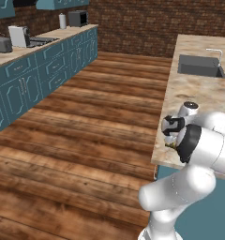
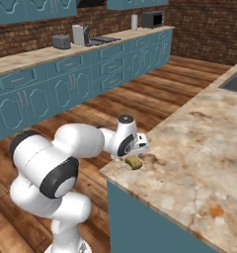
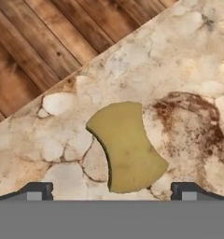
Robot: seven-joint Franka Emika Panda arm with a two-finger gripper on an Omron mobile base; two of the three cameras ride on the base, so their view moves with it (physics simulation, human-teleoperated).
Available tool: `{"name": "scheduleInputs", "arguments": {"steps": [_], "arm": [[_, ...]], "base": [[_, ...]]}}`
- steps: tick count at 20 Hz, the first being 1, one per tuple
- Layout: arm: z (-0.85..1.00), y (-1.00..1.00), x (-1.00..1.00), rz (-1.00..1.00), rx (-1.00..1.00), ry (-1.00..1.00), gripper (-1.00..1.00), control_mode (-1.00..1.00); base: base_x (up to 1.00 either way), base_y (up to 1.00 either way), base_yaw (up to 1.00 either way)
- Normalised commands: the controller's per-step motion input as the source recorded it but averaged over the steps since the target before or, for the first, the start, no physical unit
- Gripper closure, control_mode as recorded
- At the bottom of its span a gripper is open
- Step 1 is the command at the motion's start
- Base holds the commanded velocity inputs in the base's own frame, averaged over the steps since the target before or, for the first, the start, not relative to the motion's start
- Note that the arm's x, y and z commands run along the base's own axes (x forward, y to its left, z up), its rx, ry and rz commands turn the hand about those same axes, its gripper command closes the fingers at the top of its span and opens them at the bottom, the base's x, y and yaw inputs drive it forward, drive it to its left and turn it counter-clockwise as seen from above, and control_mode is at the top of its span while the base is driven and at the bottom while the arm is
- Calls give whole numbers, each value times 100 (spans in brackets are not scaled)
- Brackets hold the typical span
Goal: Place the sponge inside the microwave to prepare for sanitizing.
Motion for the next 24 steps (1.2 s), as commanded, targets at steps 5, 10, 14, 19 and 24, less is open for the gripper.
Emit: {"name": "scheduleInputs", "arguments": {"steps": [5, 10, 14, 19, 24], "arm": [[-21, -27, 40, 1, 0, 0, -100, -100], [-21, -7, 20, 1, 0, 0, -100, -100], [-29, -1, 7, 3, 0, 0, -100, -100], [-25, -2, 8, 7, 0, 2, -100, -100], [-30, -11, 24, 9, 0, 1, -100, -100]], "base": [[0, 0, 0], [0, 0, 0], [0, 0, 0], [0, 0, 0], [0, 0, 0]]}}
